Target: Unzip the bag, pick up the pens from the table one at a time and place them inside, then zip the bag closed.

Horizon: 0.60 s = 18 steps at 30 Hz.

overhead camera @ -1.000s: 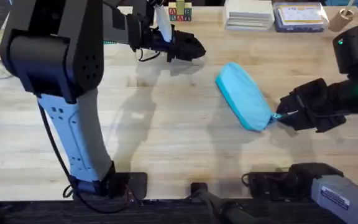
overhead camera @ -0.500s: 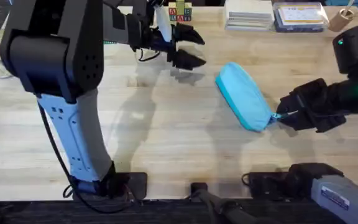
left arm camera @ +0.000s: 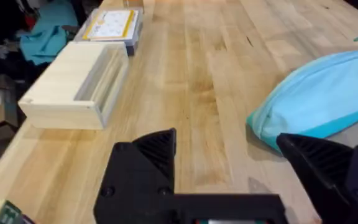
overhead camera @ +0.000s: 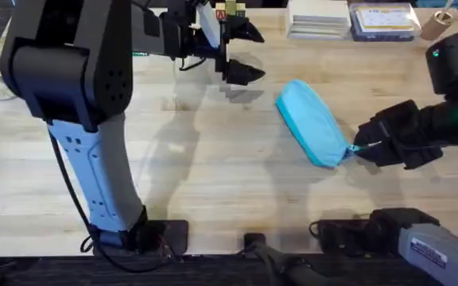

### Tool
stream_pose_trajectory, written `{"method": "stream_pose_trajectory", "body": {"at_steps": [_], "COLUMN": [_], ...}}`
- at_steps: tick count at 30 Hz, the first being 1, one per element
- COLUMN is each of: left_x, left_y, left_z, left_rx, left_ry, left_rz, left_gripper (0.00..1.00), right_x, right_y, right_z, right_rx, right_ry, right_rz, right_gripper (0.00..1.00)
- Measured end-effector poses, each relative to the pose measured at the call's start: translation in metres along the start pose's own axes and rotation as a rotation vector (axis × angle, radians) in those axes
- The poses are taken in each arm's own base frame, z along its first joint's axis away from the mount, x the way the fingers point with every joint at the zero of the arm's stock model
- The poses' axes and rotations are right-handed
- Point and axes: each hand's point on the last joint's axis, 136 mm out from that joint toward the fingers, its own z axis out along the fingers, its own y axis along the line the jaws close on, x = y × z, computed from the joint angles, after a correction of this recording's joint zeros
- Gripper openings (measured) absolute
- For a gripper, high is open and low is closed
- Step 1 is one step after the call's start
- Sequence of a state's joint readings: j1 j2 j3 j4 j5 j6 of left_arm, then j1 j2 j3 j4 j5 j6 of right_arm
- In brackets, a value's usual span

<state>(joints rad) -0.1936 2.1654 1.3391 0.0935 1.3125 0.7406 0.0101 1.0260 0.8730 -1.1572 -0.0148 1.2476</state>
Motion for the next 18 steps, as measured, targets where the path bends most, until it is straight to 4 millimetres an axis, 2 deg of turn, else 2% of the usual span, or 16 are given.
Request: {"method": "stream_pose_trajectory", "body": {"at_steps": [11,18], "left_x": [-0.017,-0.051], "left_y": [0.013,0.015], "left_z": [-0.002,-0.012], "left_rx": [-0.035,-0.121], "left_ry": [0.014,0.091], "left_rz": [0.046,0.057], "left_gripper": [0.993,0.993], "right_x": [0.0,0.0], "right_y": [0.0,0.0], "right_z": [0.0,0.0], "right_rx": [0.0,0.0], "right_ry": [0.0,0.0], "right_rz": [0.0,0.0], "right_gripper": [0.034,0.034]}}
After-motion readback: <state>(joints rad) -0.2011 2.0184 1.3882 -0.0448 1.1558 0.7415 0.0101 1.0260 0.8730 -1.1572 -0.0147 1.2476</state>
